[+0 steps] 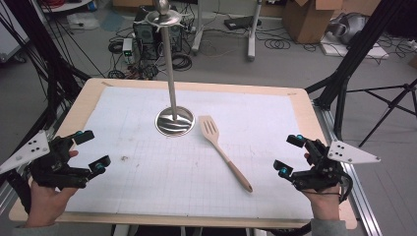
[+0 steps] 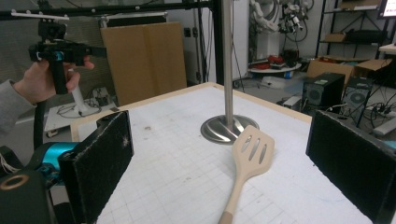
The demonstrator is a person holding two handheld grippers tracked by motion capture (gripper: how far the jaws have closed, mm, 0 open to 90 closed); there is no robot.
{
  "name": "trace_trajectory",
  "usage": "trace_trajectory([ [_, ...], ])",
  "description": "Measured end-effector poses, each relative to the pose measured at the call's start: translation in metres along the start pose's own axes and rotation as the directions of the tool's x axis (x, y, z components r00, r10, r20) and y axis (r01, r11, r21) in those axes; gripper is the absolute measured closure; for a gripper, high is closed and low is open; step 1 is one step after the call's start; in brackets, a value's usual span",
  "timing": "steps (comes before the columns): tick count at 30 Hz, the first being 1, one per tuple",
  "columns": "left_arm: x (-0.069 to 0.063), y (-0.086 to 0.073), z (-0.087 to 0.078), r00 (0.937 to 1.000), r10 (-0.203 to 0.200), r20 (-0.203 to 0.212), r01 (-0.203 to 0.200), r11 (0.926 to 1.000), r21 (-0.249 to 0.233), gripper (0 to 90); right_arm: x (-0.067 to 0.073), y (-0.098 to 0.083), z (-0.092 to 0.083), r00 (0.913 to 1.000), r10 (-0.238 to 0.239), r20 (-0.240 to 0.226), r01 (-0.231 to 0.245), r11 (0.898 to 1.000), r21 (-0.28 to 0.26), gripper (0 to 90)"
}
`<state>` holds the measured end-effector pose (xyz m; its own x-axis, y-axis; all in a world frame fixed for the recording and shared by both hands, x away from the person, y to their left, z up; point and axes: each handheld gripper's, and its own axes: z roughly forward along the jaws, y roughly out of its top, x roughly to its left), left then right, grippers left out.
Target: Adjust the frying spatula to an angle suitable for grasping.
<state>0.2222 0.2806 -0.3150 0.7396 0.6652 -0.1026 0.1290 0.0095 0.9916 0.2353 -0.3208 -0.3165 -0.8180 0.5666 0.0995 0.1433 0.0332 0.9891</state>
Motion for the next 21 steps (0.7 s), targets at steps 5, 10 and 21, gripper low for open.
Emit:
trace_trajectory([
  [5, -0.001, -0.001, -0.002, 1.0, 0.001, -0.005, -0.001, 1.0, 0.0, 2.1, 0.0, -0.001, 0.003, 1.0, 0.006, 0.004, -0.006, 1.0, 0.005, 6.2],
  [10, 0.0, -0.005, -0.001, 0.9999, -0.003, -0.011, 0.003, 0.9999, 0.015, 2.1, -0.001, -0.003, 0.013, 0.9999, 0.009, 0.011, -0.009, 1.0, 0.028, 6.2],
  [21, 0.006, -0.011, -0.002, 0.9993, -0.024, -0.029, 0.024, 0.9995, 0.022, 2.1, -0.002, -0.011, 0.039, 0.9998, 0.005, 0.021, -0.007, 0.994, 0.105, 6.3],
])
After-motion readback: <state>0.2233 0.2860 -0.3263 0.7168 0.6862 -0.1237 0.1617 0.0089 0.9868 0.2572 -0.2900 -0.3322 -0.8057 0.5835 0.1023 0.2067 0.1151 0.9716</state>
